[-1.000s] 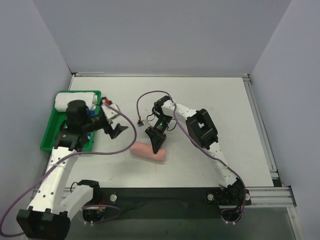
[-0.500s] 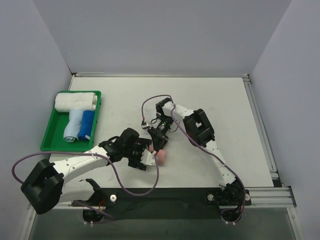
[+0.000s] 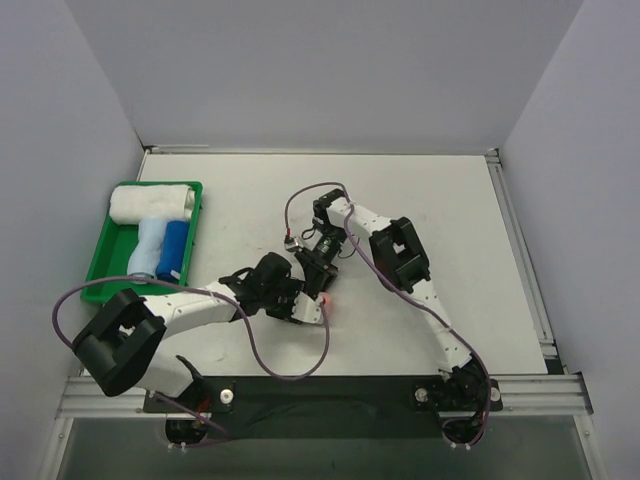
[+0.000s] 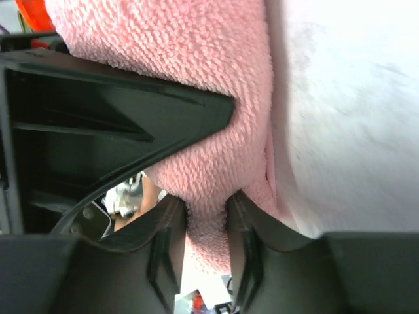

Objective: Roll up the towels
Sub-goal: Place the rolled towel into the container

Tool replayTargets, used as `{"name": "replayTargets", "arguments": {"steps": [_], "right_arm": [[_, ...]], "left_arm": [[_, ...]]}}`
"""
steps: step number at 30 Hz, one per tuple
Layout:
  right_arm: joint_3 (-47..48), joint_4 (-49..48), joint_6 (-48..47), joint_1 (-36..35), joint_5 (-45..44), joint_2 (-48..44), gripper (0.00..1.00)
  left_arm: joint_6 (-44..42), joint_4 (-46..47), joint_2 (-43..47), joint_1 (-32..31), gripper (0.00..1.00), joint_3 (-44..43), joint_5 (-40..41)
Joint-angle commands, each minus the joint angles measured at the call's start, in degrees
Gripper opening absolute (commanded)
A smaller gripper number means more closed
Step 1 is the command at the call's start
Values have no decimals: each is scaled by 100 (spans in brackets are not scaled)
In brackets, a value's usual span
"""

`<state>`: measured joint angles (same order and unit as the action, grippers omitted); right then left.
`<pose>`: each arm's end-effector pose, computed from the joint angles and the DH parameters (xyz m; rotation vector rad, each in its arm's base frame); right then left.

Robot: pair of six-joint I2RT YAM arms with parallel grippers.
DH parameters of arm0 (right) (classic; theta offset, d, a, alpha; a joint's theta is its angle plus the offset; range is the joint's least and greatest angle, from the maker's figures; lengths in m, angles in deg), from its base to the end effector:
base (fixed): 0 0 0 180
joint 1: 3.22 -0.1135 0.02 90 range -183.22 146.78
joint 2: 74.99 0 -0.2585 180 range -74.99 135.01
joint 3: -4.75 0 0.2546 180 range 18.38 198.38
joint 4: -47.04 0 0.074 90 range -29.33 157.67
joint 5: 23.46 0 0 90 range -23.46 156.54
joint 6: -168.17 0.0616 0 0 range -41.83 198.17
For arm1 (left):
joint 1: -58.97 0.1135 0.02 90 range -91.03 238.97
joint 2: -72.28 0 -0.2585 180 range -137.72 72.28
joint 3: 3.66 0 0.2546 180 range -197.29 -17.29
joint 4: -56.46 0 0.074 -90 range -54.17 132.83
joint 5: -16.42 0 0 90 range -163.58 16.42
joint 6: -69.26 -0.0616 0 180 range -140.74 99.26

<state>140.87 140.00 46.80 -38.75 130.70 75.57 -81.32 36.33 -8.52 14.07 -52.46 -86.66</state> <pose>0.3434 0.3133 0.0808 1.1356 -2.1384 -1.4963 0.1863 -0.2053 0.1280 2.0108 1.4083 -0.1638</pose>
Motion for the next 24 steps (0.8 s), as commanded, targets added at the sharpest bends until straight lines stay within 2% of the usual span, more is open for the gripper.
{"name": "replayTargets", "arguments": {"steps": [1, 4, 7, 8, 11, 14, 19, 24], "right_arm": [[283, -752, 552, 388, -283, -158, 33], [284, -1077, 1168, 792, -176, -588, 52], [-57, -1296, 1336, 1144, -132, -1211, 57], [-686, -1410, 1362, 1232, 68, -1657, 68], [-2179, -2288, 1730, 1390, 149, -2624, 70], [-3245, -3062, 1968, 1382, 123, -3285, 70], [-4013, -3924, 2266, 1242, 237, -3683, 70], [-4225, -4443, 2434, 899, 53, -3543, 68]], "left_arm": [[414, -1106, -340, -27, 54, -427, -467], [756, -1844, -603, 43, 49, -849, -765], [1020, -2320, -911, 174, 44, -1236, -880], [1117, -2338, -1016, 236, 44, -1298, -915], [1469, -2496, -1297, 578, 44, -1597, -1126], [1820, -2601, -1587, 895, 44, -1887, -1390], [2190, -2672, -1852, 1133, 43, -2133, -1671], [2313, -2672, -1949, 1212, 44, -2186, -1768]]}}
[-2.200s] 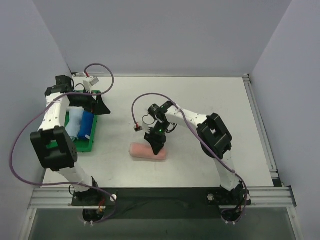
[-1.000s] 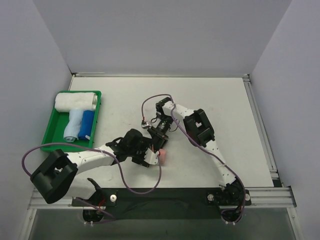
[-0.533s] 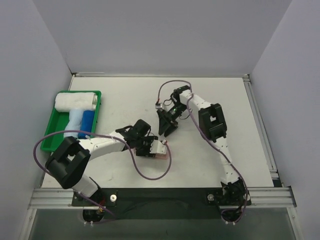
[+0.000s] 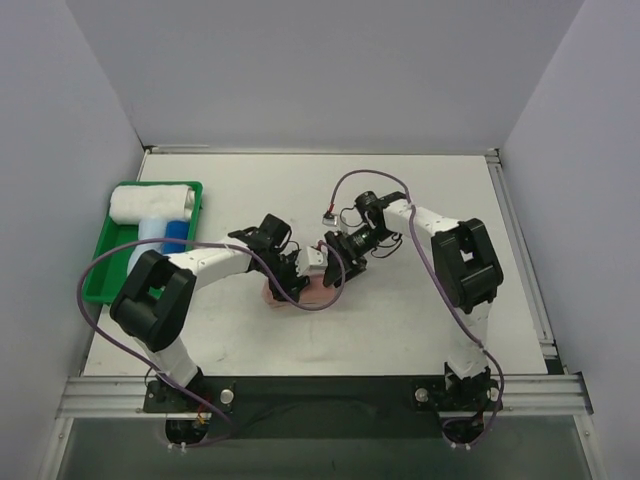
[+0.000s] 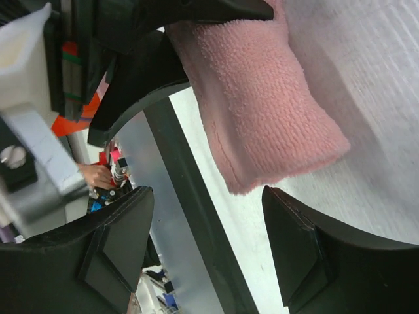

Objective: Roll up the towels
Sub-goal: Place the rolled towel into the container

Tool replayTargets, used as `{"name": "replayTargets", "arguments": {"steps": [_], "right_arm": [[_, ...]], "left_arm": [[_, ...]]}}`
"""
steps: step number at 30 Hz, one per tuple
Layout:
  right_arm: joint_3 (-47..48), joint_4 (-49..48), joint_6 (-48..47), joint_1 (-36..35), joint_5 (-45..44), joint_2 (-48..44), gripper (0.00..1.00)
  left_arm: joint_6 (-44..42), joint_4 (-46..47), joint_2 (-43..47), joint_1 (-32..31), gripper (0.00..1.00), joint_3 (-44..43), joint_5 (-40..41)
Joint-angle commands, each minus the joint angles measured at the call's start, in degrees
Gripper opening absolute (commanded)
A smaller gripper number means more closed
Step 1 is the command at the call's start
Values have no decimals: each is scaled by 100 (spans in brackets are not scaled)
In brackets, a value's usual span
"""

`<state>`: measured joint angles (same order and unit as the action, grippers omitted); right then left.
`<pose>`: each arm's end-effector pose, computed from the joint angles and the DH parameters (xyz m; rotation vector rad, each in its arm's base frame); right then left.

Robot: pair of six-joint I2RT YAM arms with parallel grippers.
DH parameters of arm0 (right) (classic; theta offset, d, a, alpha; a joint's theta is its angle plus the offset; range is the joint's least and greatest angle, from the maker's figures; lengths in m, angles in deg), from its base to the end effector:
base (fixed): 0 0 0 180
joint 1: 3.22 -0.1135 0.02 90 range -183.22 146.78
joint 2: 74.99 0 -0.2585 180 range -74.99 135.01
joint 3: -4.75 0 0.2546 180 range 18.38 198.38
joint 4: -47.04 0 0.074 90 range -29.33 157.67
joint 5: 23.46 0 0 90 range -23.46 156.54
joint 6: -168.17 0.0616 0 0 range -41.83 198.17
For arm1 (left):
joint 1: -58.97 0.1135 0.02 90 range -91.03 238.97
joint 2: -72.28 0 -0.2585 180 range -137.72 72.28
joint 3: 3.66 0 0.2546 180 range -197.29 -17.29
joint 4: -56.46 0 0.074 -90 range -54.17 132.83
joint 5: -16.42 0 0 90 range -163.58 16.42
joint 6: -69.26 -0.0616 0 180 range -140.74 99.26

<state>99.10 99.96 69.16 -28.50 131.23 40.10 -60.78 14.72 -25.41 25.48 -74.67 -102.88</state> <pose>0.3342 0.2194 0.1612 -0.9756 2.3741 1.6544 0.2578 -0.2067 0.1366 1.7007 2.0545 -0.6662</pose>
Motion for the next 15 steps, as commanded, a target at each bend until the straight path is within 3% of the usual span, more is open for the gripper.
{"name": "replayTargets", "arguments": {"steps": [1, 5, 9, 13, 15], "right_arm": [[-48, -492, 233, -161, -17, 57, 67], [13, -632, 321, -337, -228, 286, 61], [39, -729, 470, -355, -378, 470, 45], [66, -756, 550, -346, -325, 611, 24], [101, -773, 585, -346, -325, 638, 19]], "left_arm": [[268, -510, -294, 97, 44, 17, -164], [303, -510, -295, 133, 44, 8, -216], [364, -361, -242, 89, 48, -1, -155], [294, -221, -259, -139, 54, 43, 64], [198, -133, -277, -245, 57, 96, 231]]}}
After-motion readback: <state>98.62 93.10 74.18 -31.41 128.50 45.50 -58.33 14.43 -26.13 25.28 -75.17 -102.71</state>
